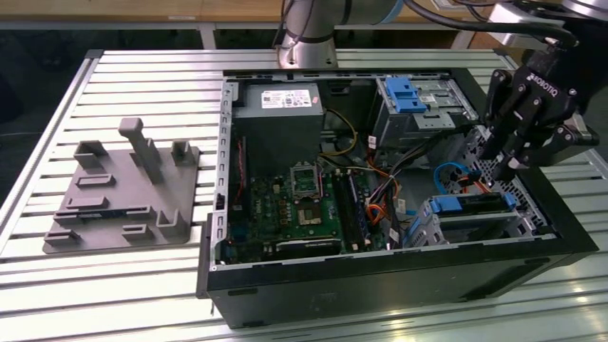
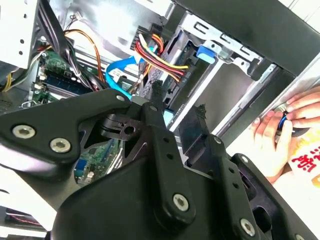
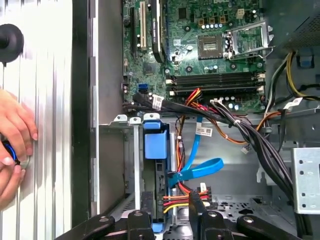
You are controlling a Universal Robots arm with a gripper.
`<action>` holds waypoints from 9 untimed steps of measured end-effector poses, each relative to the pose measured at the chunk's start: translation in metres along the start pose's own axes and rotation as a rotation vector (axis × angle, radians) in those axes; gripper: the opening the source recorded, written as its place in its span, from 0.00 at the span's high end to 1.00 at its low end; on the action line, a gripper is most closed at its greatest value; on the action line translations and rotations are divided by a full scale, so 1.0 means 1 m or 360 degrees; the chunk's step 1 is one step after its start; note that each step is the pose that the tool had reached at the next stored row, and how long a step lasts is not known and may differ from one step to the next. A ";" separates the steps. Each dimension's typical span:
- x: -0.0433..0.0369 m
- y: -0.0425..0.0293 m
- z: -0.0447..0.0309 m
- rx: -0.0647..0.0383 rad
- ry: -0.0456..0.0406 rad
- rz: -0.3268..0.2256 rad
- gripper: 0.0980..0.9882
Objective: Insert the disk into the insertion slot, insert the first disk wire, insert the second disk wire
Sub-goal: 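Insert the second disk wire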
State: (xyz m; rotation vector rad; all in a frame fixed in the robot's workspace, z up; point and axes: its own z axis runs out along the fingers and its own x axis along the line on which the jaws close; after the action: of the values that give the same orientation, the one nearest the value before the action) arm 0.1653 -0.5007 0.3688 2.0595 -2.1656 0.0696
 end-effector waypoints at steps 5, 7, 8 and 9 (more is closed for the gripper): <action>-0.0022 0.0025 -0.0001 0.0003 0.0006 -0.0023 0.64; -0.0023 0.0036 -0.0001 0.0008 0.0009 -0.0050 0.64; -0.0022 0.0040 0.0001 0.0010 0.0010 -0.0070 0.64; -0.0023 0.0043 0.0001 0.0013 0.0012 -0.0088 0.64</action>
State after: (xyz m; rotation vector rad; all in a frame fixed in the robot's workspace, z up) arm 0.1611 -0.4983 0.3687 2.1184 -2.1063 0.0796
